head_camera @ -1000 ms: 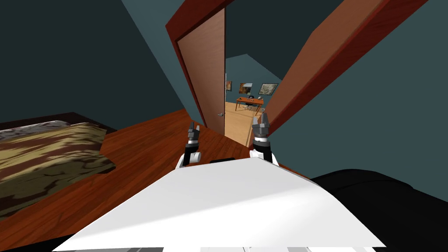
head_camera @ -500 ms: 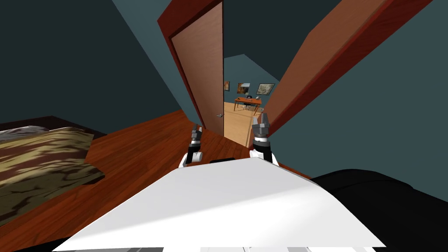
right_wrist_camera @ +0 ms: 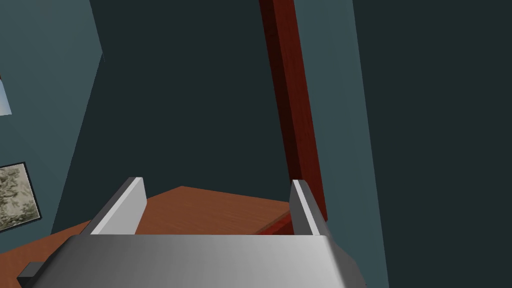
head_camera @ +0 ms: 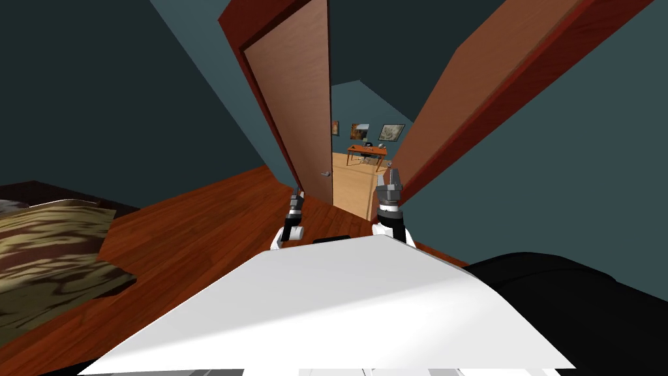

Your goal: Push the door open

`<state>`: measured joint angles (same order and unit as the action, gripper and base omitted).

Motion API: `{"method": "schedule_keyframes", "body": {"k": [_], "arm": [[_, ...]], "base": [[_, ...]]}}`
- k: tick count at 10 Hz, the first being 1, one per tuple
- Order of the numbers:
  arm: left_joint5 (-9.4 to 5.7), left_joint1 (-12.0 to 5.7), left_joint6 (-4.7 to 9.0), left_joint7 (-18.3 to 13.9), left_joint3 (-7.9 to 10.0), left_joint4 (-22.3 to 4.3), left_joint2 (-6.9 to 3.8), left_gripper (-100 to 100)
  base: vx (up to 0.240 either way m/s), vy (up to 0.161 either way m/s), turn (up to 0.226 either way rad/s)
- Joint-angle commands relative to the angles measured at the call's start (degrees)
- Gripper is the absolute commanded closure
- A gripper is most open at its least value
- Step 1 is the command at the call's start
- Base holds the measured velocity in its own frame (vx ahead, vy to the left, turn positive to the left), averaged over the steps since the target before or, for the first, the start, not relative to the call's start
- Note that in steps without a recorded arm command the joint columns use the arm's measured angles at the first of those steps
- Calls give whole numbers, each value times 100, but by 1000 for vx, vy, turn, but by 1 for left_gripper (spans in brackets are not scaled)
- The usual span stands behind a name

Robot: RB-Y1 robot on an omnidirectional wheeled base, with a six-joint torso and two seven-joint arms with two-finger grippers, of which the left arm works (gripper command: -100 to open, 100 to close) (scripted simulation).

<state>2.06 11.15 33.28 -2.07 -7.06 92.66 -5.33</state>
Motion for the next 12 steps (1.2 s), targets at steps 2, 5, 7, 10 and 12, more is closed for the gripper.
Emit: {"method": "schedule_keyframes", "body": {"k": [2, 5, 7, 10, 12], "arm": [[-28, -154, 98, -7, -39, -413, -17, -100], [-60, -342, 203, -13, -81, -890, -31, -100], [-82, -467, 273, -18, -109, -1208, -32, -100], [-115, -655, 378, -24, -151, -1684, -34, -100], [-136, -778, 447, -28, -178, -1995, -28, -100]], "base": [[95, 30, -88], [94, 47, -80], [91, 31, -81], [82, 43, -89], [90, 43, -78]]}}
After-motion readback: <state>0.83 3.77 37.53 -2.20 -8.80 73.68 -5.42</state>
